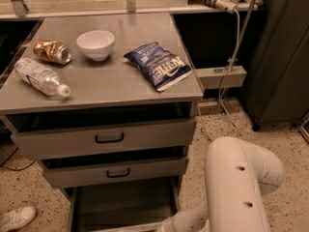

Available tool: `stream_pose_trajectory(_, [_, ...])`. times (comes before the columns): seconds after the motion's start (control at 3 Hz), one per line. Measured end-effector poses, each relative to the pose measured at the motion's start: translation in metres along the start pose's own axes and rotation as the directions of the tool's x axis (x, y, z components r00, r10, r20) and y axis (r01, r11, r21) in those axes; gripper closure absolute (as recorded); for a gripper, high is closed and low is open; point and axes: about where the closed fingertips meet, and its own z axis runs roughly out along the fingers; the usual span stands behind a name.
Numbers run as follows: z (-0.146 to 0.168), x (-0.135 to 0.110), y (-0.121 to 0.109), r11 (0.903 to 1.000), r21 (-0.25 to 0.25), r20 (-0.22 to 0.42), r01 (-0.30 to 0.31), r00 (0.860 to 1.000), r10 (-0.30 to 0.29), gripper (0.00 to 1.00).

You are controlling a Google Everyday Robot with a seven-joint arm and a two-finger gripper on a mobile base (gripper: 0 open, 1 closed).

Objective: Close bottom drawer

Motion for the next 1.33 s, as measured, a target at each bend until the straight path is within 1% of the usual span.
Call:
stream_pose_trajectory(0.33, [0.0000,0.0000,0.0000,1.0000,0.000,0.000,0.000,1.000,0.000,0.11])
stream_pose_trajectory(0.67, [0.0000,0.0000,0.0000,1.0000,0.000,0.000,0.000,1.000,0.000,0.00])
stream_pose_trajectory(1.0, [0.0001,0.0000,0.0001,1.0000,0.000,0.000,0.000,1.000,0.000,0.00])
stream_pose_trajectory(1.33, [0.0001,0.0000,0.0001,1.0000,0.000,0.000,0.000,1.000,0.000,0.19])
